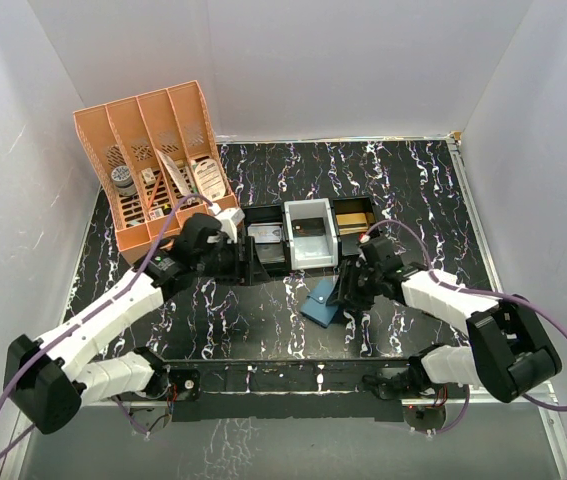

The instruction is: Take the credit cards out of the card holder

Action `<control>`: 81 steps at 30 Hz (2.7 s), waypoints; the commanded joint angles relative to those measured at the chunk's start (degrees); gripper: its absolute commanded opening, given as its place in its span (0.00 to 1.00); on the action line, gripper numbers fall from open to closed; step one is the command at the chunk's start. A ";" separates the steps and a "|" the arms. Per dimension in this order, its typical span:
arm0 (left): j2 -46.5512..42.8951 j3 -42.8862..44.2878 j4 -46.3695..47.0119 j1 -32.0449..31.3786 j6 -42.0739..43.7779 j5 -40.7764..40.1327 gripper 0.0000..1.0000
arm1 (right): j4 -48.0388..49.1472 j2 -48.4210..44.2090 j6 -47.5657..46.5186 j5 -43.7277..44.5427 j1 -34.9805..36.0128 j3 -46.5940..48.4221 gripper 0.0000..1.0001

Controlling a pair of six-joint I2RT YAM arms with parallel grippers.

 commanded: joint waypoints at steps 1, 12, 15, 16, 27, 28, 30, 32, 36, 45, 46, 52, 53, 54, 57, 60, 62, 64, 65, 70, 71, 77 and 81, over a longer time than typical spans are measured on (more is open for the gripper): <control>1.86 -2.37 5.04 -5.13 -9.09 -8.42 0.62 | 5.51 0.36 4.81 0.93 6.46 -0.80 0.43; 14.63 2.50 11.03 -16.95 -8.82 -14.66 0.67 | -2.00 -5.18 13.62 19.36 9.22 2.92 0.52; 18.31 3.52 12.96 -17.63 -7.38 -13.83 0.70 | -1.50 -7.25 17.40 22.64 9.22 1.87 0.52; 19.63 4.37 13.06 -17.95 -6.62 -13.75 0.70 | -0.97 -7.54 18.82 22.69 9.22 1.35 0.51; 30.16 8.96 13.71 -19.77 -1.91 -13.65 0.72 | 11.33 -9.03 28.42 14.66 9.22 -7.56 0.51; 30.89 8.86 13.85 -20.01 -1.87 -13.26 0.71 | 11.32 -8.99 28.55 14.96 9.24 -7.85 0.51; 32.11 8.64 14.12 -20.50 -1.22 -11.27 0.69 | 11.75 -8.85 28.58 14.67 9.21 -8.38 0.51; 33.67 9.02 12.76 -21.16 -0.67 -10.42 0.65 | 12.94 -8.42 28.68 13.25 9.18 -8.88 0.52; 35.05 7.91 12.04 -23.38 -0.50 -10.87 0.60 | 15.37 -6.62 28.93 10.95 9.16 -8.91 0.51; 35.62 5.34 12.96 -26.29 -1.68 -9.46 0.47 | 18.28 -1.50 24.68 4.87 9.22 -7.20 0.45; 35.52 5.29 12.86 -26.66 -1.86 -9.59 0.47 | 17.65 -0.66 23.75 4.42 9.20 -6.64 0.44; 32.28 5.63 11.60 -27.72 -4.31 -13.56 0.45 | 12.24 1.61 16.94 4.65 9.22 -2.41 0.38; 31.54 5.63 11.11 -27.72 -4.66 -14.85 0.46 | 11.99 1.42 16.12 4.85 9.22 -2.18 0.35; 30.73 5.65 10.55 -27.73 -5.03 -16.18 0.47 | 11.95 1.16 15.33 4.91 9.22 -2.02 0.32; 28.46 5.70 9.18 -27.73 -5.53 -20.33 0.51 | 12.12 0.39 13.65 4.13 9.22 -1.27 0.17; 27.29 6.52 7.49 -27.73 -5.99 -23.20 0.55 | 12.63 -0.22 12.77 2.94 9.22 -0.57 0.15; 27.04 7.21 6.56 -27.73 -6.31 -25.25 0.59 | 12.72 -0.48 12.71 2.54 9.22 -0.14 0.14; 27.28 8.02 5.72 -27.72 -6.64 -27.22 0.61 | 12.91 -0.71 12.52 1.92 9.22 0.32 0.14; 27.76 8.47 5.46 -27.71 -6.72 -28.18 0.62 | 12.85 -0.76 12.38 1.78 9.22 0.48 0.14; 32.13 12.64 0.64 -27.64 -8.20 -34.07 0.63 | 11.87 -1.31 11.87 1.93 9.22 0.40 0.14; 32.96 13.45 0.20 -27.64 -8.26 -34.75 0.63 | 11.93 -1.46 12.00 1.99 9.20 0.16 0.14; 36.54 15.73 1.51 -27.64 -7.39 -32.52 0.66 | 12.49 -1.97 12.96 1.68 9.22 -1.06 0.14; 38.31 15.85 0.57 -27.64 -8.88 -33.19 0.65 | 12.68 -2.16 13.22 1.75 9.22 -1.08 0.14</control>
